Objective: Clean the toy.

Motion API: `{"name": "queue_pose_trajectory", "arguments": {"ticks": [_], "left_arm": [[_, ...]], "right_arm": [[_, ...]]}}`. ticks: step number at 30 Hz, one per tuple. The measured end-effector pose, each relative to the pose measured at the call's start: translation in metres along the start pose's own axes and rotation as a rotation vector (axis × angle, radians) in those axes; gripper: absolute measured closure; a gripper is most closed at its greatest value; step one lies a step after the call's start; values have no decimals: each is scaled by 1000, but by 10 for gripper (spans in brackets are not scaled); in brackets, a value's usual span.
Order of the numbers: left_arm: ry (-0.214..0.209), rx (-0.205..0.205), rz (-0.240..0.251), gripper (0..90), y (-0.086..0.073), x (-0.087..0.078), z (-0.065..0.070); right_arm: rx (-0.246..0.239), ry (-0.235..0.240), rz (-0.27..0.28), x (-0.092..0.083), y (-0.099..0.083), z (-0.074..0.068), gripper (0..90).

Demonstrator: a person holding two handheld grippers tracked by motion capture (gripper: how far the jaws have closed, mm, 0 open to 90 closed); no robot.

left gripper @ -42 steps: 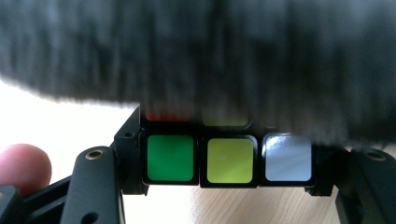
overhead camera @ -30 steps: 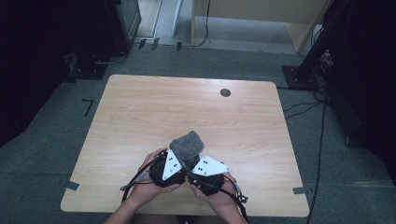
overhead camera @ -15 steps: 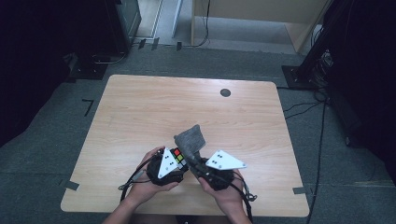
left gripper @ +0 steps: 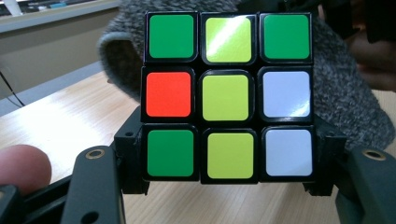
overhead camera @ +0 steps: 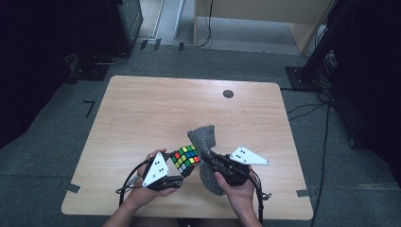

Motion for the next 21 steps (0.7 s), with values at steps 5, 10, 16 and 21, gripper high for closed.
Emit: {"name": "queue_pose_trajectory", "arguments": {"ticks": [5, 10, 16, 21], "left_arm": [[4, 10, 9, 342, 0, 1, 1], [5, 16, 11, 343, 1, -2, 1], [17, 29, -13, 342, -4, 4, 2], [6, 36, 10, 342, 0, 1, 4]], "right_arm": [[-46, 82, 28, -1, 8, -26, 805], [39, 55, 6, 0, 3, -6, 806], [25, 102, 0, 0, 5, -18, 804], [9, 176, 19, -3, 12, -35, 806]]}}
Point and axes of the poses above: each handheld gripper's, and its own axes: x roughly forward along the jaws, y roughly out of its top, z roughly to its right, the point moved 9 cm from there along x, roughly forward along the jaws, and after that the axes turned 3 degrees about -y, right-handed, at the moved point
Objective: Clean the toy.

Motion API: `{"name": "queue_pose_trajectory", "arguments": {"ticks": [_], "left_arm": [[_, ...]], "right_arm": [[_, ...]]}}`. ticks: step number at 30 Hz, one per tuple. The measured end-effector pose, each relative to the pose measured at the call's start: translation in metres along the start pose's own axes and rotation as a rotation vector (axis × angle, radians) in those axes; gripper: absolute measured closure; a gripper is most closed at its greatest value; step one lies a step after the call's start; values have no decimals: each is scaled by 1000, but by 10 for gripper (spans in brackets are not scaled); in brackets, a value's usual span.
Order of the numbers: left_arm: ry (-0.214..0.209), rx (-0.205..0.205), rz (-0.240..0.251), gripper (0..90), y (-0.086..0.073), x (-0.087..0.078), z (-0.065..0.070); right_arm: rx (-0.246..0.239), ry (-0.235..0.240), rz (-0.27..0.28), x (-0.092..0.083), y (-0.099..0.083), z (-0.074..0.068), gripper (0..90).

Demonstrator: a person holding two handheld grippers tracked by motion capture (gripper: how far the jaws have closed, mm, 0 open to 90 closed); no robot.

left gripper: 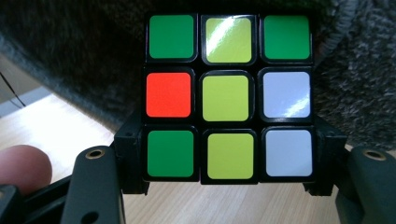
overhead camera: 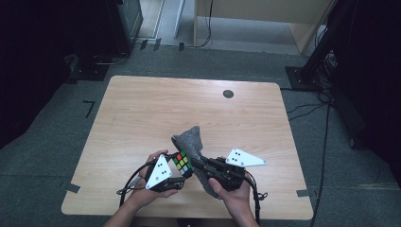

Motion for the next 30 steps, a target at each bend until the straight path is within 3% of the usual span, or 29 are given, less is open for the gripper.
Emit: {"name": "queue_pose_trajectory", "arguments": {"ticks": [5, 7, 10, 12, 14, 17, 19, 21, 24, 26, 28, 30], "left_arm": [[-7, -14, 21, 342, 3, -4, -3], [-7, -12, 12, 342, 1, -2, -2], [-2, -1, -5, 342, -2, 1, -1], [-3, -4, 2, 342, -1, -1, -1], [-2, -9, 13, 342, 1, -3, -2], [2, -15, 18, 342, 2, -4, -5], [8, -21, 5, 342, 0, -3, -6], [9, -22, -8, 342, -3, 0, -6], [11, -10, -27, 342, -6, 2, -4], [7, -16, -19, 342, -4, 0, -4], [6, -22, -4, 342, -2, -2, -5], [3, -47, 19, 342, 1, -5, -9]], "right_arm": [[110, -56, -5, -6, -7, 30, 808], [99, -53, -5, -6, -6, 26, 807], [15, -36, -7, -1, -2, 5, 805], [-12, -33, -4, 0, -1, -1, 806], [-12, -39, -2, -1, -1, 3, 806], [-8, -99, -15, -3, -6, 20, 807], [14, -114, -36, -4, -9, 27, 806], [7, -104, -38, -2, -9, 23, 804], [-20, -50, -23, 2, -6, 5, 801], [-38, -33, -24, 2, -4, -1, 800], [-16, -30, -27, 1, -4, 6, 801], [11, -74, -33, -2, -7, 22, 801]]}}
Point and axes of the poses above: each handheld gripper's, and its own axes: x roughly forward along the jaws, y roughly out of its top, z roughly to its right, the point moved 9 cm from there along x, roughly forward along the jaws, and after that the axes turned 3 degrees about -y, right-handed, at the moved point
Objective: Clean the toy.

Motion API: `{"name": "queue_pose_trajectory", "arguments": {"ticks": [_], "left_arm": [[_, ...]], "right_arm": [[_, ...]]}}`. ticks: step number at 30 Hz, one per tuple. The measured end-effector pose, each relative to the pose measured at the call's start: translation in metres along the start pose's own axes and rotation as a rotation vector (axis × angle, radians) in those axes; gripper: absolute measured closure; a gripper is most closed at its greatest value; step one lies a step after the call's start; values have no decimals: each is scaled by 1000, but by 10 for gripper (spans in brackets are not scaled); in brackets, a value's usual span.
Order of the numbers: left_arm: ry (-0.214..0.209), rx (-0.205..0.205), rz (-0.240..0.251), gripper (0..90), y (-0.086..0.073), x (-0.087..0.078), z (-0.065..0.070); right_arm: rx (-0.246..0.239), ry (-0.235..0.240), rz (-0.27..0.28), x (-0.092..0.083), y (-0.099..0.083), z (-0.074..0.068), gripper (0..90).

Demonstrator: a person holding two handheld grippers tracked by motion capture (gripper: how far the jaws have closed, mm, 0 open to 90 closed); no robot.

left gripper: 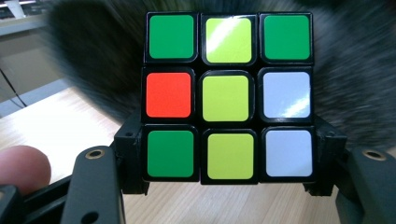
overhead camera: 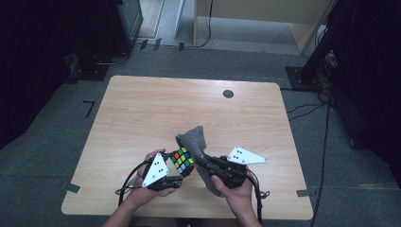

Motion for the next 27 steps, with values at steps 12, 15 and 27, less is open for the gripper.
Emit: {"name": "queue_pose_trajectory", "arguments": {"ticks": [12, 15, 27], "left_arm": [[-67, -257, 165, 342, 16, -22, -28], [-80, -254, 162, 342, 17, -21, -25], [-130, -238, 127, 342, 13, -16, -17]], "right_arm": [[-92, 42, -22, 7, -14, 1, 804], [-145, 83, -47, 16, -24, -10, 805], [-158, 81, 27, 5, -12, -4, 805]]}}
Point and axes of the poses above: each handheld gripper's, and its own axes: x roughly forward along the jaws, y roughly out of its top, z roughly to its right, the point moved 9 cm from there along x, roughly forward along the jaws, and after that the axes turned 3 degrees about -y, right-handed, at the moved point
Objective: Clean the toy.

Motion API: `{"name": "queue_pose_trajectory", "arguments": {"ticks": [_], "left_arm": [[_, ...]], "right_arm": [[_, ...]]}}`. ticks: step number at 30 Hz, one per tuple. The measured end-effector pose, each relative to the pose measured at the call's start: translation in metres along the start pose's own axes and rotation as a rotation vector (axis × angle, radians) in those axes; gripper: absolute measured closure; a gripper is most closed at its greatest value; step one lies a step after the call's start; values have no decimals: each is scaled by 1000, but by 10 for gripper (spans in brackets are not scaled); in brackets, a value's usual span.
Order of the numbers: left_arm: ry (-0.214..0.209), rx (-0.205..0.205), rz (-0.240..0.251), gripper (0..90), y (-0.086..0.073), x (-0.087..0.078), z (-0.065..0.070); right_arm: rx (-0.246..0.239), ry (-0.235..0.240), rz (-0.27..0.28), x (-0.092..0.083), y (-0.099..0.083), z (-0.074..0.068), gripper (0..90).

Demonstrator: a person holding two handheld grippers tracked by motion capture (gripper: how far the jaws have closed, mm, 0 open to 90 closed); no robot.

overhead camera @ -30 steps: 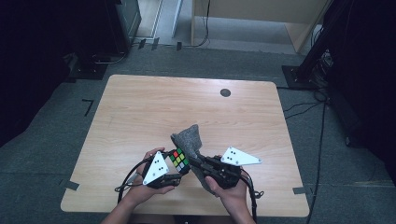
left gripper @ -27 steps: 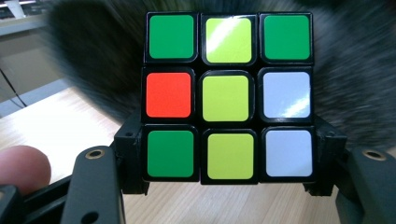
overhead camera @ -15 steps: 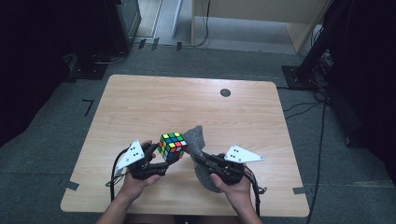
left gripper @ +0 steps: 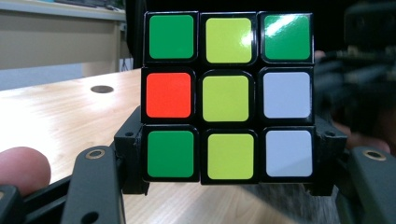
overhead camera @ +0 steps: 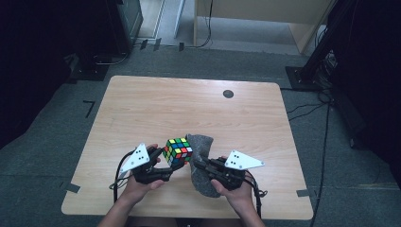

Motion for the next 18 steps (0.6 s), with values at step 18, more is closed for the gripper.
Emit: {"name": "queue_pose_trajectory", "arguments": {"ticks": [18], "left_arm": [[-40, -8, -21, 342, -3, 1, 3]], "right_arm": [[-172, -30, 21, 6, -12, 7, 793]]}}
Point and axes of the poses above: each handheld gripper's, and its own axes: x roughly forward along the jaws, y roughly out of its top, z roughly to its right, the point moved 9 cm from there along x, roughly forward along the jaws, and after that the axes turned 3 degrees about -y, right-handed, at the moved point
